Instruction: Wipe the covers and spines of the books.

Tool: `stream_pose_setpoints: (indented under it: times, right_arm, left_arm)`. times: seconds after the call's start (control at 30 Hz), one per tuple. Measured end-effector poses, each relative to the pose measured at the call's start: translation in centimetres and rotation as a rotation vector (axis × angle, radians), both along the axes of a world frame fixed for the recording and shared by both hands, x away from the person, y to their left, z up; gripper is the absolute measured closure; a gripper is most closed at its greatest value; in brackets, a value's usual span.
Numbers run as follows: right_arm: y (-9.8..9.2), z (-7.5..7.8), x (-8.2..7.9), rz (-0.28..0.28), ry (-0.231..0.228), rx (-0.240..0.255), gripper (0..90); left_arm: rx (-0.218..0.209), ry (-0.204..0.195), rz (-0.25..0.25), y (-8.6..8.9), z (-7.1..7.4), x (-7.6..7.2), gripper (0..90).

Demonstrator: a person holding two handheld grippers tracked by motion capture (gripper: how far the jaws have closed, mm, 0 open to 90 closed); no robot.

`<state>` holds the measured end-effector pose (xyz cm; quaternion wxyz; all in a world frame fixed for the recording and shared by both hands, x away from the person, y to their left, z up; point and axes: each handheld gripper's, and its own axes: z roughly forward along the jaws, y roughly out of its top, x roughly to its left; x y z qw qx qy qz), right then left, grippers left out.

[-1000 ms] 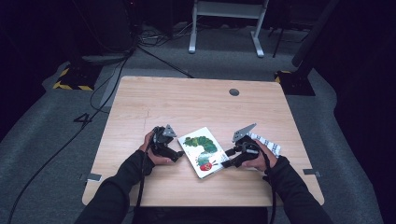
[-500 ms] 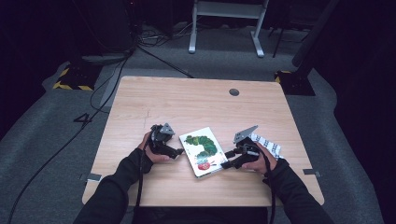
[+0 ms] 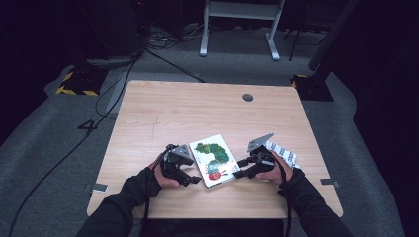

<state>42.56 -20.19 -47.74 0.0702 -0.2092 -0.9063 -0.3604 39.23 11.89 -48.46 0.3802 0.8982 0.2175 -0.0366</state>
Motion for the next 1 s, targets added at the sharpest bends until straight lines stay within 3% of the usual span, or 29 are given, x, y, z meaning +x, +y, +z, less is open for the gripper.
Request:
stream_pose_setpoints:
  times: [0.07,0.17,0.47,0.53,1.0]
  right_arm:
    - [0.1,0.0,0.0,0.000,-0.001,-0.001,45.5]
    - [0.1,-0.1,0.0,-0.001,-0.003,-0.005,45.5]
    - [0.4,-0.2,-0.1,-0.007,-0.011,0.004,45.5]
    - [0.4,-0.2,-0.1,-0.008,-0.011,0.008,45.5]
    - [0.8,-0.1,-0.4,0.002,-0.038,0.012,45.3]
  left_arm:
    - [0.011,-0.003,0.002,-0.2,0.1,-0.1,20.8]
    - [-0.014,0.026,0.004,-0.1,0.1,-0.2,23.6]
    - [0.038,0.105,0.014,-1.0,-0.4,-0.6,25.7]
    - [0.037,0.106,0.024,-1.0,-0.4,-0.6,25.8]
    - [-0.019,0.145,0.133,-0.7,-0.1,0.6,24.7]
